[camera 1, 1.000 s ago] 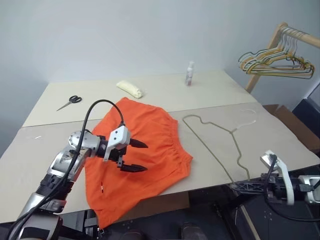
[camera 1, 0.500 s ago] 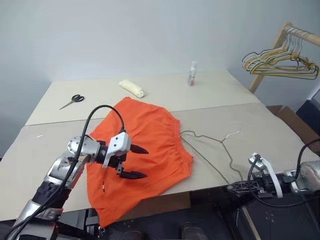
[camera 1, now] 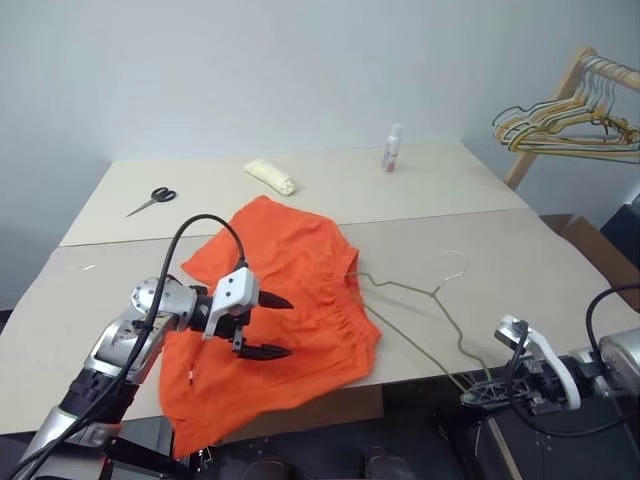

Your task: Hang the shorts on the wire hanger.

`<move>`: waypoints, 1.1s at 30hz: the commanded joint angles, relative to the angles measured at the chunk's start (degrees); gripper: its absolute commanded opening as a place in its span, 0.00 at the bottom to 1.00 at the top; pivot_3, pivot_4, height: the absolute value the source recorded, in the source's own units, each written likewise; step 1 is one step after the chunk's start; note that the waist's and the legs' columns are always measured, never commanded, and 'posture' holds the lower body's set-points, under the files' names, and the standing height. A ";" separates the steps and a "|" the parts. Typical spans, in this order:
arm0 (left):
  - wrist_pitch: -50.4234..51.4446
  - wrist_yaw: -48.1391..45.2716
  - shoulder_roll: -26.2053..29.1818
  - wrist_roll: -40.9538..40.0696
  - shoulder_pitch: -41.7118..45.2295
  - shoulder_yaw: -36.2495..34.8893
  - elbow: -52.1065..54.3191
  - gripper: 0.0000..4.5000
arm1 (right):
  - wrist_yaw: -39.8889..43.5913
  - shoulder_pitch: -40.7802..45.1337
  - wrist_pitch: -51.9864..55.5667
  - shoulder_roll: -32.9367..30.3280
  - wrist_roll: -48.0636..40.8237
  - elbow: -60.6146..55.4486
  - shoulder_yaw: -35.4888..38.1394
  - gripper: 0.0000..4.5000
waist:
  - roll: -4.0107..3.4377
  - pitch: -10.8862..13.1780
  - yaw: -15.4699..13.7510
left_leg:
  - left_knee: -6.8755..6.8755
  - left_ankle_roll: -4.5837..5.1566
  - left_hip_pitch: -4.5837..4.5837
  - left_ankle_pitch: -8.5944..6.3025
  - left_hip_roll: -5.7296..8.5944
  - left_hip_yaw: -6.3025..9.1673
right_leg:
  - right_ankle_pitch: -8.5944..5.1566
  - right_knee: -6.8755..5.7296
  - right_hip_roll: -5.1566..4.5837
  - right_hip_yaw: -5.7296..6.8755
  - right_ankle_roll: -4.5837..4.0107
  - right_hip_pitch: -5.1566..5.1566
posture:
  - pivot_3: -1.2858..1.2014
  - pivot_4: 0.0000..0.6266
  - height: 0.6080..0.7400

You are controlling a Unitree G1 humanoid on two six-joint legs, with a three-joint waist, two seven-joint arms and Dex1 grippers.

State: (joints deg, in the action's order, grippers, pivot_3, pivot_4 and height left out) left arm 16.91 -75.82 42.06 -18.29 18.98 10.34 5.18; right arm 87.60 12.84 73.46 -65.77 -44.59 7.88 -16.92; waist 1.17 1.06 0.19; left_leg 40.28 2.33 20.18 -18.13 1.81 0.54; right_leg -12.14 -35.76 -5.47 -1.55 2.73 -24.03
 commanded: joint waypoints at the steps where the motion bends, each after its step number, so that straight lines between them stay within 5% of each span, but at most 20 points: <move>1: -0.36 0.38 0.88 -0.37 -0.47 -1.09 2.31 1.00 | 0.03 4.47 1.46 1.89 1.32 4.66 0.32 0.00 | 0.00 0.00 0.07 | 0.00 0.00 -0.01 0.00 0.01 -0.02 | 0.00 -0.01 -0.01 -0.03 0.00 0.00 | 0.52 0.00 1.00; 33: 0.29 1.78 1.16 -3.09 -2.68 -2.58 5.96 1.00 | 4.55 33.26 -3.31 22.43 17.18 37.88 -10.87 0.00 | -0.03 -0.02 -1.30 | 0.02 -0.07 0.04 0.04 0.19 0.03 | 0.02 -0.08 -0.11 -0.06 -0.01 -0.13 | 0.55 0.00 1.00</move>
State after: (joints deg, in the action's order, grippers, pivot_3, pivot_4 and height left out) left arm 17.57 -74.59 43.12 -20.48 15.76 9.07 9.42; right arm 88.92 44.13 71.96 -43.70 -28.14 44.24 -28.96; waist 1.14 1.04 -1.12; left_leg 40.30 2.26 20.22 -18.10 2.00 0.58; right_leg -12.12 -35.84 -5.58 -1.61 2.72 -24.17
